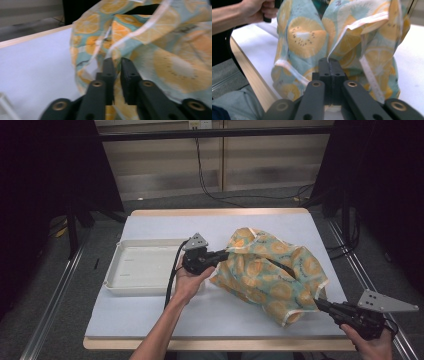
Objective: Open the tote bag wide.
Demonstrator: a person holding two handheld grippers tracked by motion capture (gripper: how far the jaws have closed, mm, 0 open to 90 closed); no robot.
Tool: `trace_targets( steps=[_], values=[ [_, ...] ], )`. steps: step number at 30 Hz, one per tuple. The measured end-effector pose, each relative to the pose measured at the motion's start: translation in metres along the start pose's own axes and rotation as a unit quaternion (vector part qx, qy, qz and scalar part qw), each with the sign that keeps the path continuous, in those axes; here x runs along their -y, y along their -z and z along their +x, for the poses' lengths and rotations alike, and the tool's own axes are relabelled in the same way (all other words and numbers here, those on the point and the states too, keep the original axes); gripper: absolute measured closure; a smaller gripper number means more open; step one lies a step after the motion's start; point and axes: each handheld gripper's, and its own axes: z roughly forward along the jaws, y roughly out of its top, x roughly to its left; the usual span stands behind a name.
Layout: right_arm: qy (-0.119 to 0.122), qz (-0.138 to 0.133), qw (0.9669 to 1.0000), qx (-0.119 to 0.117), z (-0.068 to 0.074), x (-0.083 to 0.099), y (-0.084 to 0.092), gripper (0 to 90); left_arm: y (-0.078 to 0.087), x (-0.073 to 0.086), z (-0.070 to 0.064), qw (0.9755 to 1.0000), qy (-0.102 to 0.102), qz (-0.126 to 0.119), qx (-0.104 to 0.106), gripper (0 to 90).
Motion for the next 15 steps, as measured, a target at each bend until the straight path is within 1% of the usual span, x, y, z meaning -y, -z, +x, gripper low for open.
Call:
trace_targets(
  steps=[1,2,3,4,5,6,7,8,9,10,11,12,13,14,15],
  values=[
    [0.003,-0.011,0.9999,-0.002,0.001,-0.006,0.003,83.9,0.001,-0.001,-0.003,1.0,-0.003,0.0,-0.006,69.5],
    [0.003,-0.011,0.9999,-0.002,0.001,-0.006,0.003,83.9,0.003,-0.003,-0.006,1.0,-0.008,0.003,0.0,69.5],
    [0.009,-0.016,0.9998,-0.005,0.001,-0.009,0.005,80.7,0.004,-0.004,-0.01,0.9999,-0.01,-0.004,0.005,68.8],
    [0.008,-0.021,0.9997,-0.003,0.003,-0.012,0.006,77.4,0.006,-0.005,-0.012,0.9999,-0.016,-0.003,0.006,67.2],
    [0.006,-0.033,0.9994,-0.005,0.005,-0.017,0.008,73.1,0.009,-0.006,-0.016,0.9998,-0.016,-0.005,0.004,61.5],
    [0.006,-0.033,0.9994,-0.005,0.005,-0.017,0.008,73.1,0.012,-0.006,-0.018,0.9998,-0.02,-0.009,0.004,61.5],
    [0.004,-0.04,0.9992,0.0,0.006,-0.022,0.01,68.8,0.017,-0.005,-0.021,0.9997,-0.016,-0.019,0.007,59.0],
    [0.004,-0.04,0.9992,0.0,0.006,-0.022,0.01,68.8,0.017,-0.005,-0.021,0.9997,-0.016,-0.019,0.007,57.2],
    [0.006,-0.041,0.9991,-0.001,0.007,-0.024,0.01,68.3,0.021,-0.005,-0.022,0.9996,-0.012,-0.026,0.006,57.2],
    [0.008,-0.045,0.999,0.004,0.006,-0.028,0.01,66.1,0.025,-0.006,-0.022,0.9995,-0.017,-0.026,0.003,57.0],
    [0.013,-0.051,0.9986,0.003,0.004,-0.034,0.011,63.6,0.028,-0.006,-0.024,0.9993,-0.013,-0.033,0.004,57.1],
    [0.013,-0.051,0.9986,0.003,0.004,-0.034,0.011,63.6,0.03,-0.007,-0.025,0.9992,-0.014,-0.037,0.005,57.1],
    [0.013,-0.06,0.9981,0.005,0.002,-0.042,0.01,62.8,0.036,-0.01,-0.031,0.9989,-0.026,-0.038,0.001,58.7],
    [0.013,-0.06,0.9981,0.005,0.002,-0.042,0.01,62.8,0.036,-0.01,-0.031,0.9989,-0.026,-0.038,0.001,59.2],
    [0.015,-0.064,0.9978,0.005,0.001,-0.046,0.009,62.5,0.037,-0.012,-0.035,0.9984,-0.034,-0.042,0.013,59.2]
  ],
)
